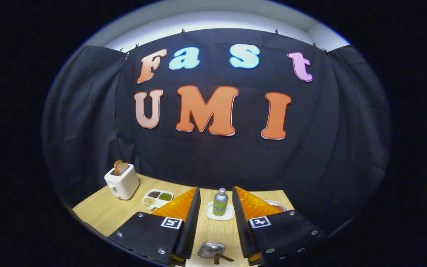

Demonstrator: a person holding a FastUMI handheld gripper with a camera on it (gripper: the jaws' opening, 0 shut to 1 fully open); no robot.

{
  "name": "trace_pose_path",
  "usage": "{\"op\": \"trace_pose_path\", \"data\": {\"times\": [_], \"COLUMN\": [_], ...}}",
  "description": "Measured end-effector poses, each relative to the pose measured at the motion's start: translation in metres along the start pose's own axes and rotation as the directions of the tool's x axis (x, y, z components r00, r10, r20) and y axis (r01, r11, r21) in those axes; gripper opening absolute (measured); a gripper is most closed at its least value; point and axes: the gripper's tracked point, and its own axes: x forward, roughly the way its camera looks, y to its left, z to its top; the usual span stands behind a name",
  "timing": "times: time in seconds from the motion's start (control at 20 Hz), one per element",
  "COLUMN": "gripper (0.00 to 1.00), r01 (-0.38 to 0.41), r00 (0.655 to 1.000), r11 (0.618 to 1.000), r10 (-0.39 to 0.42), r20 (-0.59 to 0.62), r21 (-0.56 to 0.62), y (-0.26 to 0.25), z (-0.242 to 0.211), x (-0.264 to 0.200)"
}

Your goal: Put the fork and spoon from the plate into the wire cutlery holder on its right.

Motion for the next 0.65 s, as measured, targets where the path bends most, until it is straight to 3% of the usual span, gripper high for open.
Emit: {"op": "trace_pose_path", "data": {"times": [0.2,0.3,0.65], "gripper": [0.75,0.82,0.95], "r01": [0.043,0.046,0.037], "r00": [0.987,0.974,0.923], "r11": [0.999,0.999,0.999], "r10": [-0.040,-0.044,-0.035], "r20": [0.155,0.220,0.384], "r21": [-0.010,-0.007,0.001], "y": [0.000,0.006,0.025], "z": [0.050,0.071,0.123], "x": [-0.012,-0.018,-0.038]}}
